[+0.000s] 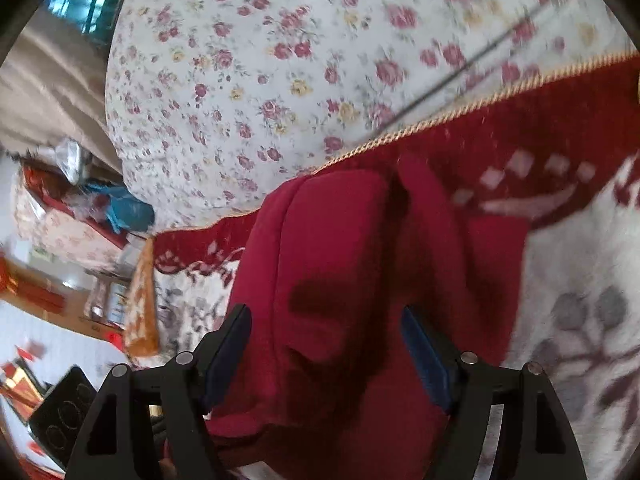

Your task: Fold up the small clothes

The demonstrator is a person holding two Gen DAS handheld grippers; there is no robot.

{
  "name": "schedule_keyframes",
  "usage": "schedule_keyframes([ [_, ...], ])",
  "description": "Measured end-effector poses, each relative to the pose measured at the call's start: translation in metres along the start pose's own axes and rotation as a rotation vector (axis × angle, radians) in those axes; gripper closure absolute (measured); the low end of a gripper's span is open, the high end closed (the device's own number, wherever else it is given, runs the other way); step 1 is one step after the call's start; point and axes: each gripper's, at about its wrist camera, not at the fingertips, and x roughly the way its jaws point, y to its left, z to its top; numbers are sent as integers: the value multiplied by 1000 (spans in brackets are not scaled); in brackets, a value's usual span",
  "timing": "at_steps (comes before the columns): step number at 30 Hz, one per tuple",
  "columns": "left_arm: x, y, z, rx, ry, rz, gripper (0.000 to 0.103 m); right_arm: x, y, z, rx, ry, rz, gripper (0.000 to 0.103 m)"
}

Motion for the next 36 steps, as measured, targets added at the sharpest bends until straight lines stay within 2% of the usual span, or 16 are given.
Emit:
schedule_keyframes([
  [5, 4, -8, 3, 9, 8, 1, 78, 30, 4, 8, 10, 37, 25, 22],
  [7, 3, -14, 6, 16, 2, 4, 78, 35, 10, 10, -1, 28, 58, 48],
  [8, 3, -16, 7, 19, 0, -3, 78, 34, 15, 10, -29, 23, 33, 68],
  [11, 8, -29, 11, 38, 0, -51, 78, 15, 29, 8, -156, -32, -37, 79],
  [15, 38, -42, 6, 76, 56, -59, 78, -14, 22, 10, -212, -83, -138, 80],
  [18, 58, -34, 0, 32, 148, -43, 78, -7, 4, 12, -210, -73, -233, 80],
  [19, 56, -32, -2, 27, 149, -40, 78, 2, -1, 11, -214, -56, -264, 80],
  [21, 41, -29, -4, 56, 129, -17, 74, 8, -6, 9, -209, -64, -255, 78],
  [22, 32, -28, -4, 71, 119, -8, 69, 5, -6, 9, -206, -73, -256, 72],
  [23, 21, -27, -3, 84, 106, 4, 68, 0, -5, 10, -201, -84, -279, 57],
  [24, 13, -25, -3, 94, 95, 14, 68, -8, -2, 10, -199, -103, -307, 55],
  [26, -4, -18, -2, 110, 64, 48, 64, -24, 6, 6, -212, -128, -324, 55],
  [28, -15, -6, -1, 99, 32, 95, 55, -40, 21, -6, -238, -140, -286, 55],
  [31, -12, 17, 0, 45, 22, 180, 54, -47, 48, -35, -335, -120, -251, 55],
  [33, -3, 27, -4, 32, 33, 209, 54, -33, 62, -54, -386, -67, -277, 55],
  [36, 12, 35, -14, 28, 70, 233, 54, -18, 56, -78, -412, -2, -361, 60],
])
